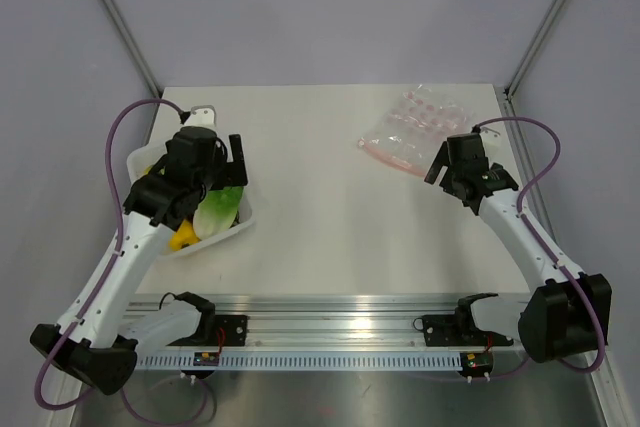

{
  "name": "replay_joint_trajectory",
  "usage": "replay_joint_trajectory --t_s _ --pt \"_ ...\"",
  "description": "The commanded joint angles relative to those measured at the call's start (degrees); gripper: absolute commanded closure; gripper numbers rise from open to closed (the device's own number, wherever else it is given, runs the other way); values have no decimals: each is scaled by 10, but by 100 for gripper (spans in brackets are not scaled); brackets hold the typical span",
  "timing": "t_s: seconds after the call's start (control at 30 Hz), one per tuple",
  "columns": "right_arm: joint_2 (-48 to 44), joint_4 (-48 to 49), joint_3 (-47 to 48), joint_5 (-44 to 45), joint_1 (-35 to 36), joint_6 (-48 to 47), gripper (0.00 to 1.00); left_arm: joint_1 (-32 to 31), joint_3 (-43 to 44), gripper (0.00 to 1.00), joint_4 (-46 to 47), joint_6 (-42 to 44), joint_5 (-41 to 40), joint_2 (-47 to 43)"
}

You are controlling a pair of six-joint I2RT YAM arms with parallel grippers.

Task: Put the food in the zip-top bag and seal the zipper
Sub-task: Pick up the zipper food storage bag at the center of the board.

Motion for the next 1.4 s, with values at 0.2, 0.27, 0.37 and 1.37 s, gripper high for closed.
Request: replay_joint_trajectory --t_s 0.2,0.27,0.37,1.37 --pt "-3 46 -2 -58 2 -64 1 14 -18 1 28 -49 -43 -1" --pt "-10 67 -11 -105 9 -95 1 16 -11 1 25 -55 -25 1" --pt "-11 98 4 -81 46 -132 1 18 0 1 16 -50 10 16" --pt "448 204 238 144 167 -484 28 18 -62 1 71 -41 98 -33"
